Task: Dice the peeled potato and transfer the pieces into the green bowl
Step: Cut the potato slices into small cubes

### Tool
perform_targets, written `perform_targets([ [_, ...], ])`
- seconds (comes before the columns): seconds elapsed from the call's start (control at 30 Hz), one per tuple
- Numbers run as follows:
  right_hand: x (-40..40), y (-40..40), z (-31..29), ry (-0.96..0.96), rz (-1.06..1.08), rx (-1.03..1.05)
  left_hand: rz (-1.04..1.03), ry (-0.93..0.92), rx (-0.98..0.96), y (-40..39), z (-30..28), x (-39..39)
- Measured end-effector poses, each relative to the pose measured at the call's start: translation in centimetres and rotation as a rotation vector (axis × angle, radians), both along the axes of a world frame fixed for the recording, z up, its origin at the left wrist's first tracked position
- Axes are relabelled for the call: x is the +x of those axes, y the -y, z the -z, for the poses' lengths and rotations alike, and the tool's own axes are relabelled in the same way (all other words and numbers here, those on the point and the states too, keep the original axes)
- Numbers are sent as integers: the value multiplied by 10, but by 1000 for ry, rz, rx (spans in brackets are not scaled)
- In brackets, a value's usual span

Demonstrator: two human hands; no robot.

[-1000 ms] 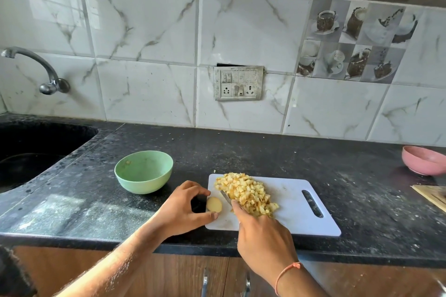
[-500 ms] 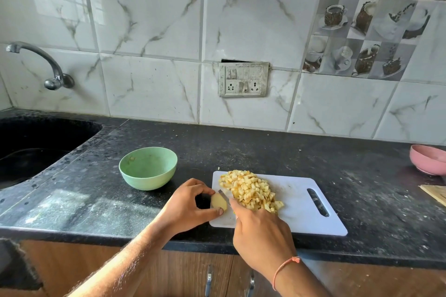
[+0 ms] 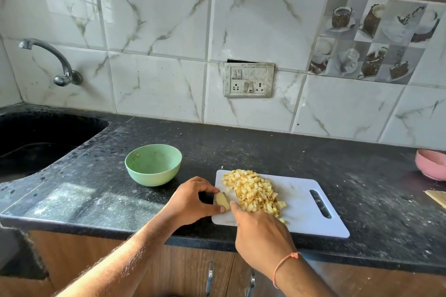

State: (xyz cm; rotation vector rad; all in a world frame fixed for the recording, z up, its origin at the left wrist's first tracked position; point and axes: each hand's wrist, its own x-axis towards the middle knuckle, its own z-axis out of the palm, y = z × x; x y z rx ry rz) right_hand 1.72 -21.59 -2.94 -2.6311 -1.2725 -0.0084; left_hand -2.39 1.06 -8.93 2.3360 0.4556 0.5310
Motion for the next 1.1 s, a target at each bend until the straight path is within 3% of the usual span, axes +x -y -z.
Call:
perform_targets([
  [0.33,-22,41,3,-30,29,-36,-27,-1,20,2,1,-1],
  [0.63,-19,31,-4,48,27,123,24,52,31,5,-3,-12],
  [0.77,-18,17,-6,69,9,118,75,180,220,10,4,-32],
  [0.9,-19,10,-5,96,-9,65,176,148,442,21,6,-44],
  [1.1,-14,5,-3,141,-17,13,145,114,498,26,8,-44],
])
